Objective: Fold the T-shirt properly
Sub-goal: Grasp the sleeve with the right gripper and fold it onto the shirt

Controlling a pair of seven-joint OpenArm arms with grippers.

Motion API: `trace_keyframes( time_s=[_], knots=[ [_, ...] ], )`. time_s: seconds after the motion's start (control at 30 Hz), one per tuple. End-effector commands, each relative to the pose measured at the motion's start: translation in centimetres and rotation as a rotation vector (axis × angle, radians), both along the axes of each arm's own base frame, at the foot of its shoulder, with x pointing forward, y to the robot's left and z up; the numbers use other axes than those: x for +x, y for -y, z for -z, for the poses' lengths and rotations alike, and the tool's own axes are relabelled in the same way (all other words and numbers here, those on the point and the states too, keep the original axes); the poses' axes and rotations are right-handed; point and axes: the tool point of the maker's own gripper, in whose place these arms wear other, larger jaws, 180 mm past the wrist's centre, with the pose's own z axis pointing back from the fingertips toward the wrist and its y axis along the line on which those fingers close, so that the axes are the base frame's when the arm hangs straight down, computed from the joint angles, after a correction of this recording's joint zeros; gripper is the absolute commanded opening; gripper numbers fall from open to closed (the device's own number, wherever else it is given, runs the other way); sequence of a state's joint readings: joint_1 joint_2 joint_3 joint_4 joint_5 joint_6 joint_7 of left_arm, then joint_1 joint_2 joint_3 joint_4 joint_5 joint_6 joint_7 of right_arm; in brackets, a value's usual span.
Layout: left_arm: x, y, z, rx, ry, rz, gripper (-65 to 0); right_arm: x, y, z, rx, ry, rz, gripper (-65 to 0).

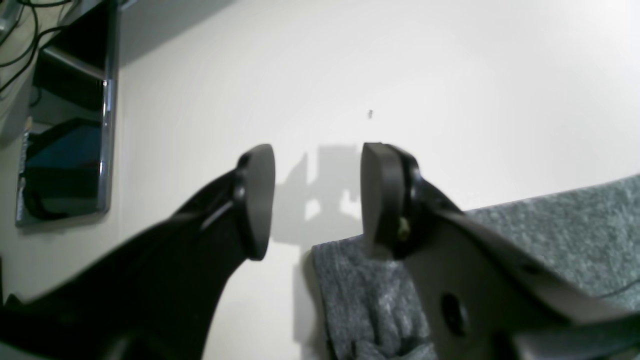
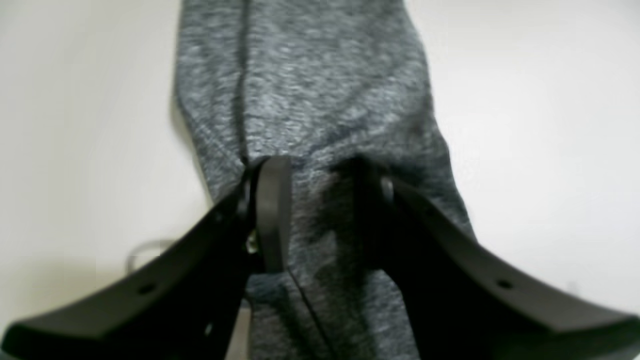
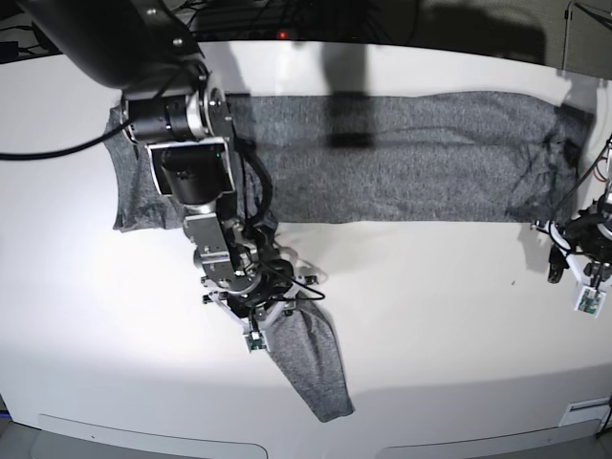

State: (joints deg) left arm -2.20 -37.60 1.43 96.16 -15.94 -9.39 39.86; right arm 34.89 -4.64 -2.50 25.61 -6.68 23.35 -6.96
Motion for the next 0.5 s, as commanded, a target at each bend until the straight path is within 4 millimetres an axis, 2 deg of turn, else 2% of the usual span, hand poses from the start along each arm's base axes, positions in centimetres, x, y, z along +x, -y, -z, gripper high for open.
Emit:
trace_keyframes(
  time_s=[0.0, 0.17, 0.3, 0.47],
  knots=[
    [0.8, -0.6, -1.9, 0.025, 0.054, 0.000, -37.7, -2.2, -1.9, 1.3, -0.029, -0.109, -0.107, -44.0],
    [0.8, -0.6, -1.9, 0.025, 0.054, 0.000, -37.7, -5.7, -5.5, 1.8, -0.108, -0.189, -0.332, -44.1],
    [0.8, -0.6, -1.9, 0.025, 0.054, 0.000, -37.7, -9.0, -8.1, 1.5, -0.109, -0.220, -0.464, -44.0],
    [0.8, -0.6, -1.9, 0.025, 0.053, 0.000, -37.7, -13.0, -9.8, 1.0, -0.065, -0.245, -0.537, -44.0]
  ],
)
